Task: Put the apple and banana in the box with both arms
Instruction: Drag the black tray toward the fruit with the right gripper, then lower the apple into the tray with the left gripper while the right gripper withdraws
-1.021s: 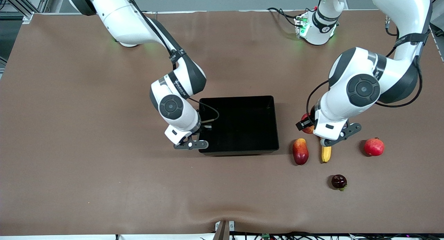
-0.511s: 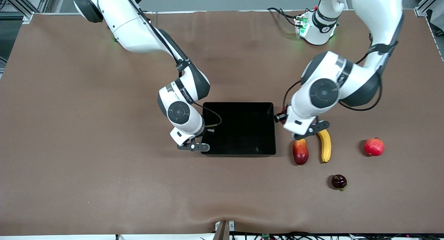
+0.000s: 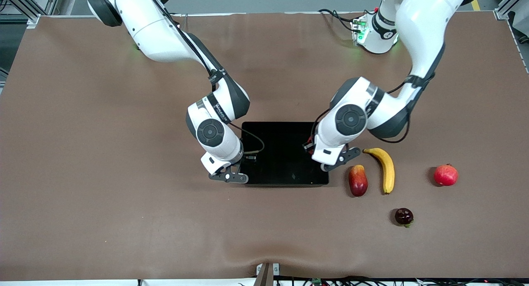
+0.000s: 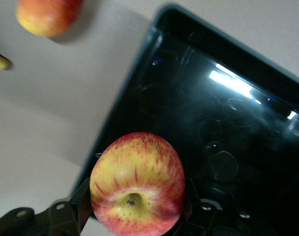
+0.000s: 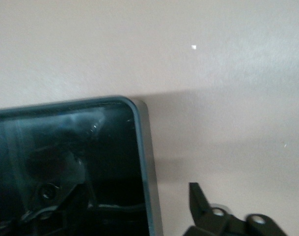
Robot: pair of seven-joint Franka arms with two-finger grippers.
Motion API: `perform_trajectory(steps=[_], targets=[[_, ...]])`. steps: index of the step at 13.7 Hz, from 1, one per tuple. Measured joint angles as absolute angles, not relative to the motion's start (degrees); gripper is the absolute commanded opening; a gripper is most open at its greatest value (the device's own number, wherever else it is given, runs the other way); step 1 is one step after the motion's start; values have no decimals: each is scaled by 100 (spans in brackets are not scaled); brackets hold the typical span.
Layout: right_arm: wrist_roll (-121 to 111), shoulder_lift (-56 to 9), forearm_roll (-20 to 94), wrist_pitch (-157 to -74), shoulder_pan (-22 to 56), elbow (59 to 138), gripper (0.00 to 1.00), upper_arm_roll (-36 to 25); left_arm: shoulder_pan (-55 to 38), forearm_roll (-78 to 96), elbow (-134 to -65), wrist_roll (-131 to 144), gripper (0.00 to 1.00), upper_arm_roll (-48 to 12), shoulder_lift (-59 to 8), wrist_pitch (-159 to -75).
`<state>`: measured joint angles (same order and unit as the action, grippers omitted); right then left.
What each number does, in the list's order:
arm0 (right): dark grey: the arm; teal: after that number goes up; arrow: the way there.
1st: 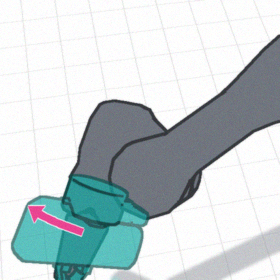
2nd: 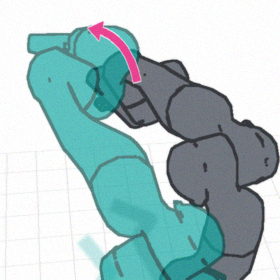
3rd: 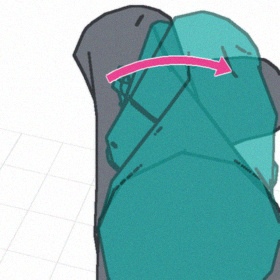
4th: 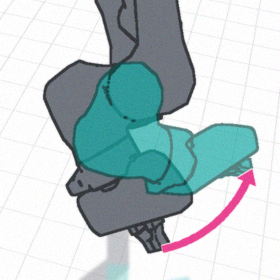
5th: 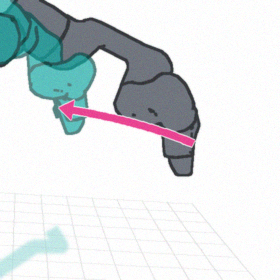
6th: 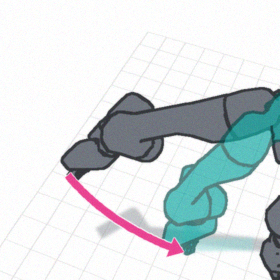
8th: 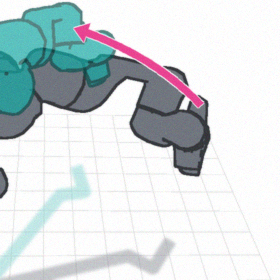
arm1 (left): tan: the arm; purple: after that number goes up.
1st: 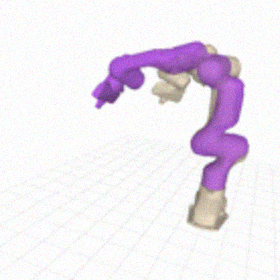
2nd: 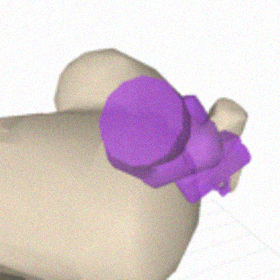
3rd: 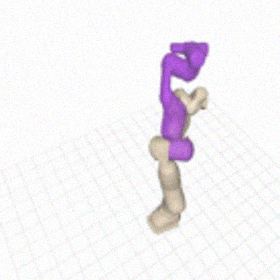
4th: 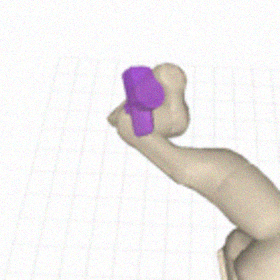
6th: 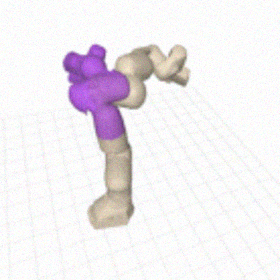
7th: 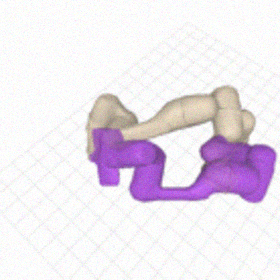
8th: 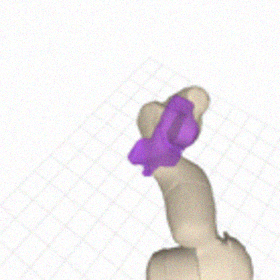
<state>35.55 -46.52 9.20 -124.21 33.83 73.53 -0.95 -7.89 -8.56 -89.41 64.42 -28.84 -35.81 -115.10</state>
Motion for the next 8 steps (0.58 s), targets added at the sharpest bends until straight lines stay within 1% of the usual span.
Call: perform_trajectory(steps=[5,6,7,8], targets=[[3551,-4540,920,-12373,3143,6992,100,-167,-990,-1055,-8942,6526,0,-2853,-4222,-11927],[3488,-4532,920,-12355,2999,6926,100,-177,-992,-1111,-8941,6526,4,-2851,-4321,-12020],[3313,-4526,919,-12280,2827,6871,100,-185,-992,-1130,-8940,6526,22,-2843,-4399,-12108],[3036,-4521,919,-12149,2623,6831,100,-192,-992,-1138,-8937,6526,37,-2836,-4465,-12161]])
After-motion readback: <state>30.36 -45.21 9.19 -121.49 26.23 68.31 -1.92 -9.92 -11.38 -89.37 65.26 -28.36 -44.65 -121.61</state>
